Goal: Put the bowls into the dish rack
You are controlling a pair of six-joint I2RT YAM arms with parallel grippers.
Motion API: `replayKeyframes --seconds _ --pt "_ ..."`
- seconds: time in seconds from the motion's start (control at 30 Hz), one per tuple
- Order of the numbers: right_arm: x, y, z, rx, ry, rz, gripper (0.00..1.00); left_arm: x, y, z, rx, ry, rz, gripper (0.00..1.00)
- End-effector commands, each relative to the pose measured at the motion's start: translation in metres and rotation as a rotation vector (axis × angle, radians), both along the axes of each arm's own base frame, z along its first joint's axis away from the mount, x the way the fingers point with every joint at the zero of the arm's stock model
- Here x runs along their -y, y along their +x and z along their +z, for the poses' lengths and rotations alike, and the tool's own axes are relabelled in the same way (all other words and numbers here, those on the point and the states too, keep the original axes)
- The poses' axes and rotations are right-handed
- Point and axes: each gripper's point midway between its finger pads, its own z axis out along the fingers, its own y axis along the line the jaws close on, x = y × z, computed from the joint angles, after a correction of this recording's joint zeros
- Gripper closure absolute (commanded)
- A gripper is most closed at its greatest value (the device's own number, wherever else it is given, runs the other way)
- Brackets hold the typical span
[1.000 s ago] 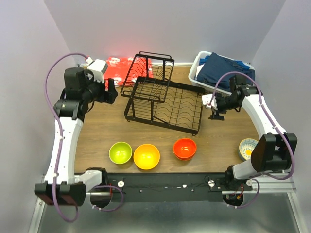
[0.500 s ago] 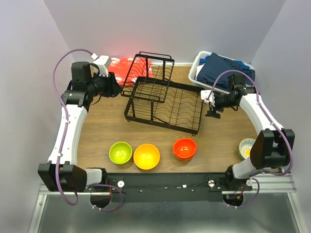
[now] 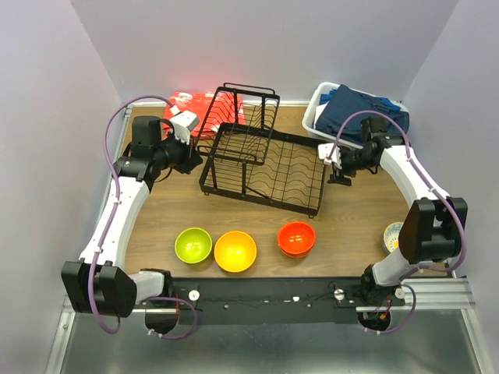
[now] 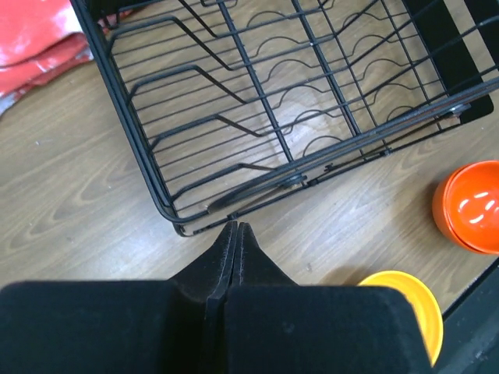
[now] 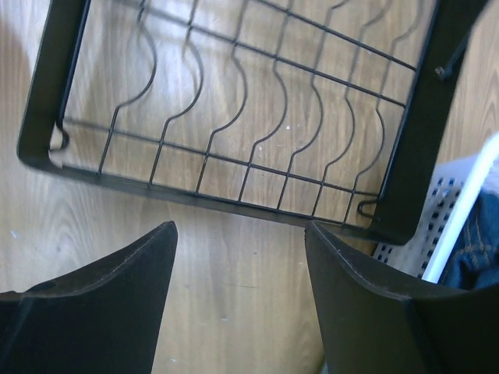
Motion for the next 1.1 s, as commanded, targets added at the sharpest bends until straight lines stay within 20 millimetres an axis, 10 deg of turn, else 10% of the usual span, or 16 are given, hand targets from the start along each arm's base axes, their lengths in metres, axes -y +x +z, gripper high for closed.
replayKeyframes --seconds 0.0,0.2,0.77,1.07 --pt "0.007 -0.012 -0.019 0.063 -0.148 0.215 0.25 -0.002 0.014 0.007 0.061 0.023 0.0 1.0" --pt "0.017 -0.033 -0.045 0.062 -0.258 0.456 0.25 -0.002 0.02 -0.001 0.051 0.017 0.015 1.0" --pt "-0.015 -0.014 -0.069 0.092 -0.263 0.56 0.24 -0.005 0.056 -0.002 0.072 0.049 0.04 1.0" --pt "-0.028 -0.018 -0.072 0.061 -0.303 0.609 0.55 -0.028 0.048 -0.003 0.065 0.097 0.085 1.0"
